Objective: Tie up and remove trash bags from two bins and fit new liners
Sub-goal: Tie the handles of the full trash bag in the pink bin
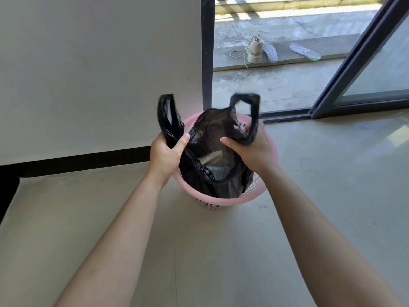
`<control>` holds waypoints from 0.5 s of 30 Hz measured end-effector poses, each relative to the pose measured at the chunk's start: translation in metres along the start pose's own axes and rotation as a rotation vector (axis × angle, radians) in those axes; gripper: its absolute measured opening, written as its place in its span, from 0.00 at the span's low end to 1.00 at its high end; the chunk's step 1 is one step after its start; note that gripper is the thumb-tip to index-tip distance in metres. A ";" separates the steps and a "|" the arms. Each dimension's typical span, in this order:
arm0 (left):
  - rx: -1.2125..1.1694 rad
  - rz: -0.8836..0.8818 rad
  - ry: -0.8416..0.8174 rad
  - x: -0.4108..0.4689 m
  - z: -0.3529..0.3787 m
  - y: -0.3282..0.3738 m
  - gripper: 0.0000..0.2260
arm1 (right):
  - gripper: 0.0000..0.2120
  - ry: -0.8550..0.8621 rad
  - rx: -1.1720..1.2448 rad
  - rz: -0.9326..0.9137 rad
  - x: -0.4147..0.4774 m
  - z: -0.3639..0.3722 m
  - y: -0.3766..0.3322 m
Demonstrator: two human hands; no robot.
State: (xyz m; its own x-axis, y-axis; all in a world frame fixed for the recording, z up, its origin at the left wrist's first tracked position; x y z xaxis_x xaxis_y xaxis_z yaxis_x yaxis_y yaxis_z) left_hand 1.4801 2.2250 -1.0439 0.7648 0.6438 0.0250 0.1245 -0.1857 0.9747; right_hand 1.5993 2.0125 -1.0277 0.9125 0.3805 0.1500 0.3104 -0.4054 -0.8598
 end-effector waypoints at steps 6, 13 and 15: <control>-0.363 -0.068 0.056 0.005 -0.007 0.019 0.07 | 0.12 -0.123 0.035 0.101 0.001 0.014 0.009; -0.595 -0.099 0.161 0.001 -0.003 0.030 0.08 | 0.28 0.083 0.304 0.261 0.014 -0.002 0.007; -0.628 -0.116 0.165 0.000 -0.004 0.030 0.09 | 0.32 0.055 0.334 0.347 0.011 0.005 0.010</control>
State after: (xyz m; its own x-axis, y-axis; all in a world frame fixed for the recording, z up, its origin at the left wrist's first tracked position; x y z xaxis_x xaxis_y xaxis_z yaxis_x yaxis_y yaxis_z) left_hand 1.4813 2.2226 -1.0135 0.6555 0.7481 -0.1032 -0.2305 0.3283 0.9160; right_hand 1.6109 2.0169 -1.0368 0.9625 0.2222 -0.1555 -0.1088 -0.2086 -0.9719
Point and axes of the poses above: each hand's wrist, its own x-axis towards the middle knuckle, its own z-axis out of the palm, y = z × x, the point moved 6 cm from there along x, towards the middle knuckle, and after that the axes turned 2 degrees about -y, right-handed, at the moved point
